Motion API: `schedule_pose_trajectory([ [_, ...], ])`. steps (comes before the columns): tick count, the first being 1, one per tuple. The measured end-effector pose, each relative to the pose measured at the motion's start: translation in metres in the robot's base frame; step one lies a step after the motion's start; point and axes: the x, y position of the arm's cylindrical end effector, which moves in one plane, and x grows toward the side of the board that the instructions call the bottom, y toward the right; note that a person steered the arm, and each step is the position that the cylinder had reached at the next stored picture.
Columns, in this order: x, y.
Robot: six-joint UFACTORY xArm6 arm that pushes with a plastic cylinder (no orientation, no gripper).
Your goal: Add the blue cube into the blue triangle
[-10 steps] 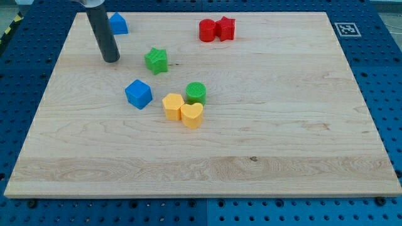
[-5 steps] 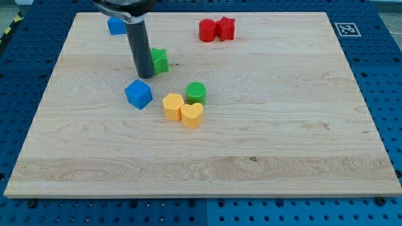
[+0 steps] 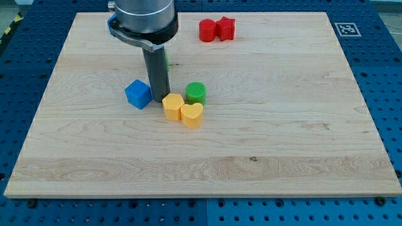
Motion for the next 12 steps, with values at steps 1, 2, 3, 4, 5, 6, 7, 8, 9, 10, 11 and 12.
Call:
schedule_pose_trajectory([
  [1, 0.001, 0.000],
  [2, 0.016, 0.000],
  [3, 0.021, -0.001],
  [4, 0.021, -0.013],
  [5, 0.021, -0.017],
  [6, 0.017, -0.038],
  [7, 0.007, -0.046],
  [8, 0.006, -0.049],
  [9, 0.006, -0.059],
  [10, 0.006, -0.059],
  [11, 0.000, -0.059],
  [12, 0.000, -0.059],
])
